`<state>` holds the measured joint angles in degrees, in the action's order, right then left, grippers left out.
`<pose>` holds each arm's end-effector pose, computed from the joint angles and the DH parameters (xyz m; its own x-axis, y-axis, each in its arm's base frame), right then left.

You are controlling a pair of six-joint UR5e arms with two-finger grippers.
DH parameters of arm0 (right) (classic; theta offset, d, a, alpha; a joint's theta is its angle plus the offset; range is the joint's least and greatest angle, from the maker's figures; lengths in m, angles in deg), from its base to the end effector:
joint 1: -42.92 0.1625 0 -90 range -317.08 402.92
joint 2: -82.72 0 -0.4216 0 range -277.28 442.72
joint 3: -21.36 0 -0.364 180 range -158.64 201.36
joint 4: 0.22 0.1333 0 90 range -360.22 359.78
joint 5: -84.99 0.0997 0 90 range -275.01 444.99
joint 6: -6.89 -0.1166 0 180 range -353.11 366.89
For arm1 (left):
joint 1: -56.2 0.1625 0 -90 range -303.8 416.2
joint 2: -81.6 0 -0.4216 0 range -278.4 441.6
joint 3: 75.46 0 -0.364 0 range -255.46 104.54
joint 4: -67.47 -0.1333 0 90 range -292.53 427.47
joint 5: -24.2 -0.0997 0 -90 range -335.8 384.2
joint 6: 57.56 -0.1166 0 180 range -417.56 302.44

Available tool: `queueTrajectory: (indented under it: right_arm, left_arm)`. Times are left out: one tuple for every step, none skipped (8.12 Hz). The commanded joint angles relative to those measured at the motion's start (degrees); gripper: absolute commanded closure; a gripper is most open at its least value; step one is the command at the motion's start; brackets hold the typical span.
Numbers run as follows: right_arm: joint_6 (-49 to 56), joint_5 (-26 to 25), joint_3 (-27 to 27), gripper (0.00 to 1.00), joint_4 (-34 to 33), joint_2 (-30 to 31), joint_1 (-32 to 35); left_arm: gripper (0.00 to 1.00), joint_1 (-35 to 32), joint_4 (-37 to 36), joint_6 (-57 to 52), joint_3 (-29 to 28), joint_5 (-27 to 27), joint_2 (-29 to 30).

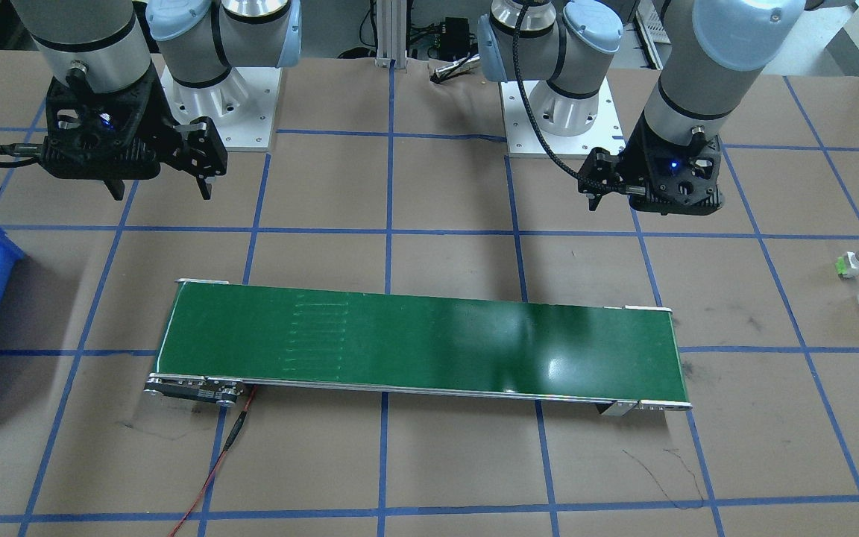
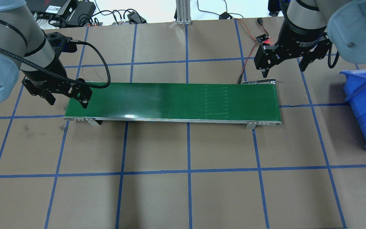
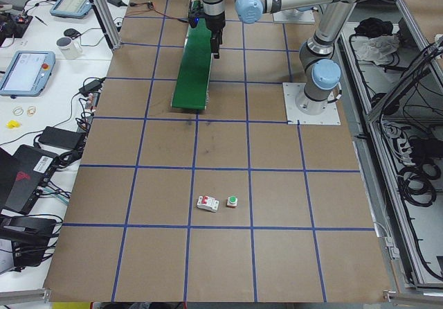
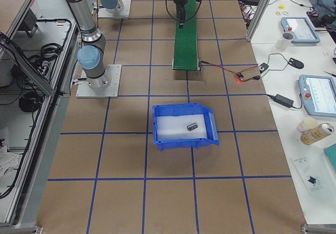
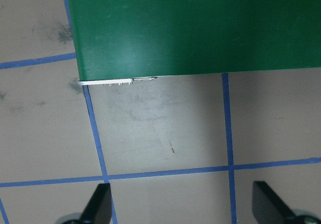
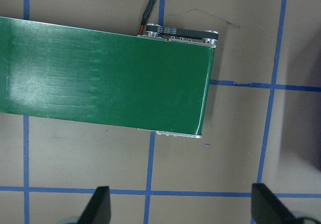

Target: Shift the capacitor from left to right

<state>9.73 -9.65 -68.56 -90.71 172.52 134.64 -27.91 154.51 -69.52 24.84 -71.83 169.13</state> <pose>0.1378 -0.4620 0.4678 -0.9936 -0.0789 0.0811 -0.0793 0.9968 -0.0024 -0.0761 -0.4421 0.4101 -0.9898 0.1142 -0.0848 0.1052 0.9889 0.1047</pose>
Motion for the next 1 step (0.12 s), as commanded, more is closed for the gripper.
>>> queueTrajectory:
  right_arm:
    - [0.6,-0.8,0.1,0.00,0.2,0.1,0.0]
  left_arm:
    - [0.00,0.0,-0.1,-0.2,0.1,0.0,0.0]
